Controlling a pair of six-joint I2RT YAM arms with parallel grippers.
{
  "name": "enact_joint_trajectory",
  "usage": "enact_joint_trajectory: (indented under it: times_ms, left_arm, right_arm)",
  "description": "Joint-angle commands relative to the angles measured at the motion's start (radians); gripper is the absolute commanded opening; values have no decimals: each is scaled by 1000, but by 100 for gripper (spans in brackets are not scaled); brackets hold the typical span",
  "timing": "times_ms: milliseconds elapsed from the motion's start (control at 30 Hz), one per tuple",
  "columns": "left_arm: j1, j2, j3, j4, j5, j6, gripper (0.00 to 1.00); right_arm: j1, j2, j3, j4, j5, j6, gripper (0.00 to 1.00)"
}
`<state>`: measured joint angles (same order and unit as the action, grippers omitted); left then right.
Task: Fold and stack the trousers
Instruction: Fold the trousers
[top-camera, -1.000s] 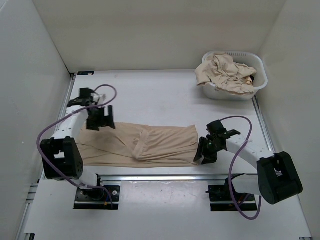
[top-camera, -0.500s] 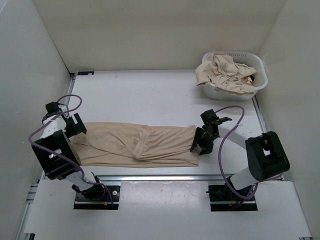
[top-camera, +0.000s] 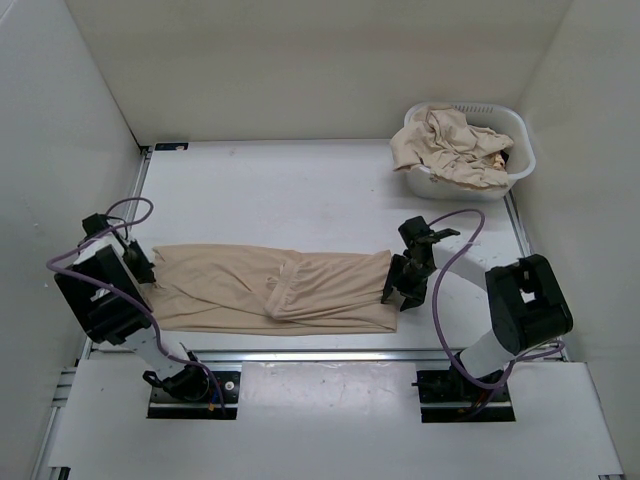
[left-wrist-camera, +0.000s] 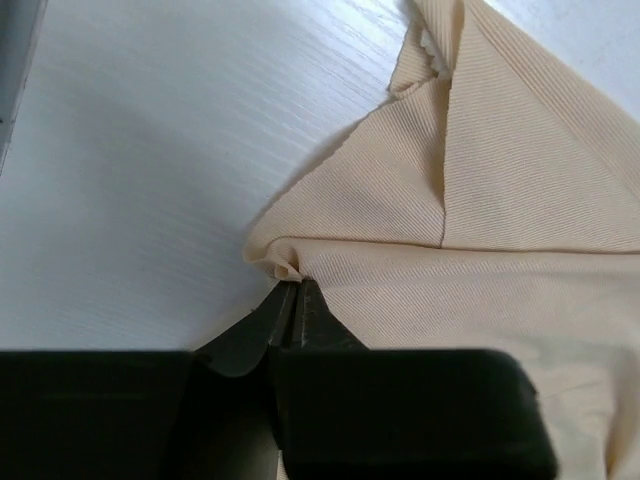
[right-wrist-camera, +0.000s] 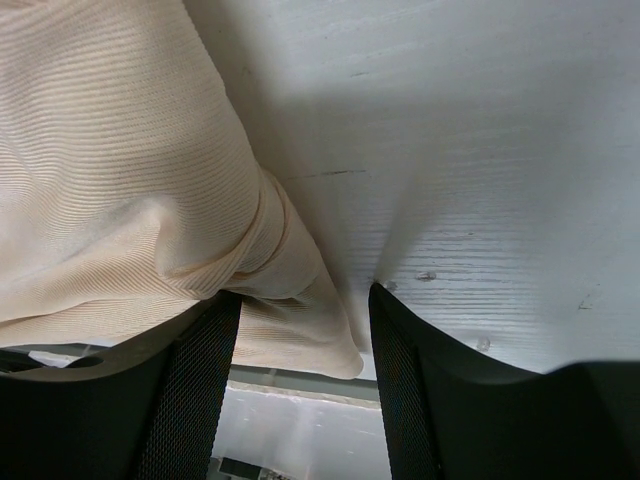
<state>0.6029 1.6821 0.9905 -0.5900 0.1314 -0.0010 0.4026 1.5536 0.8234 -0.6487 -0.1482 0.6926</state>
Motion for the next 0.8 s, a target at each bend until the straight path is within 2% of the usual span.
enact_joint_trajectory:
  times_ms: [0,267,533,567,600,767]
  left_arm:
    - [14,-70,13,22,19,1,14]
    - [23,-237,-26,-5,-67,1,14]
    - [100,-283,-98,-129,-78,1,14]
    - [112,-292,-113,-129,-93,1,16]
    - [112,-292,-143,-129,-104,1,26]
    - [121,-201,-147,-129,-76,1,39]
  right_arm:
    - [5,13,25,-42,36,1,60]
    - [5,56,43,-42,36,-10,57]
    - [5,56,33,-32,45,-28,57]
    - [5,46,17,-23,30,-28,57]
    - [5,37,8,-3,30,-28,58]
    - [5,19,-32,53,-22,-42,60]
